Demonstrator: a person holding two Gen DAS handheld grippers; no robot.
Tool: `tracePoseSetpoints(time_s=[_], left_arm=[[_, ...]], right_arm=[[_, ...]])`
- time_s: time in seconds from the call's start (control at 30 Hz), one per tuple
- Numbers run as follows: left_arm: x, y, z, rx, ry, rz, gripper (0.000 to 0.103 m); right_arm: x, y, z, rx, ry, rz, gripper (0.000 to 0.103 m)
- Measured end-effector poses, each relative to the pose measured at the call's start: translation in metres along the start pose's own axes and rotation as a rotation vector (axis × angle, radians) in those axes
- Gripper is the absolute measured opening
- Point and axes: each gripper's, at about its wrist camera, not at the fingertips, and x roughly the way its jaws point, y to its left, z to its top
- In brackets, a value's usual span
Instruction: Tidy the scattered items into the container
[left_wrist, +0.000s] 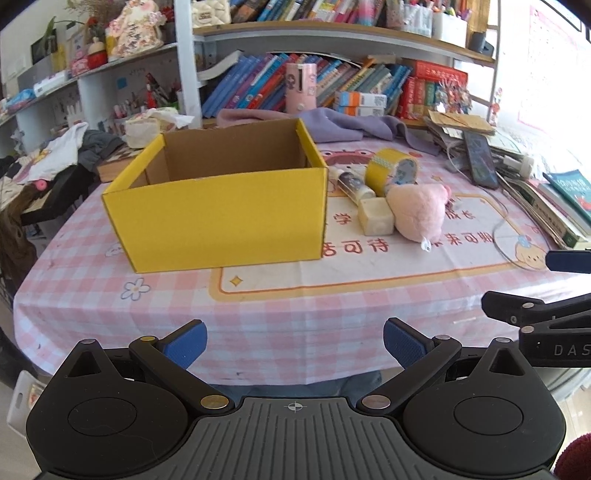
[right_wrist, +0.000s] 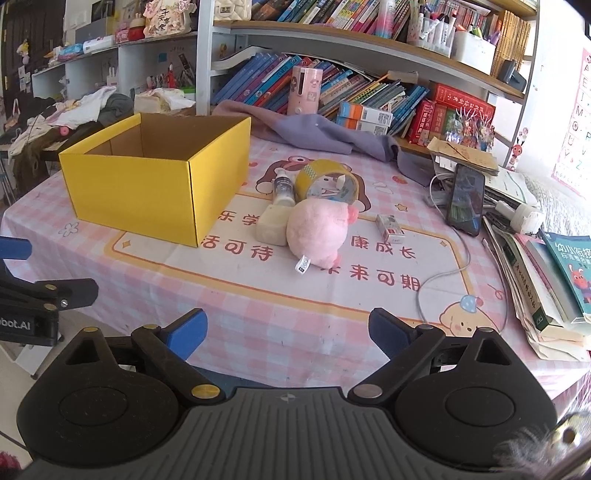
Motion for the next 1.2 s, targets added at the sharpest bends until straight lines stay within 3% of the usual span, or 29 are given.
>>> tracePoseSetpoints(time_s=[0.57,0.63,1.2], left_arm=[[0.023,-0.038,0.015,0.031,0.025,-0.051,0.102],[0.027,-0.045,0.018,0.038,0.025,-0.057,0.102],[0.068,-0.11,0.064,0.093,-0.001,-0.073,0.102]], right_arm=[[0.014,-0.041,0.002,0.044,0.045,-0.034,0.095],[0.017,-0.048,0.004,0.042,0.046,-0.034,0.09],[0.055,-0.119,0.032,0.02,0.03,-0.019,0.084]])
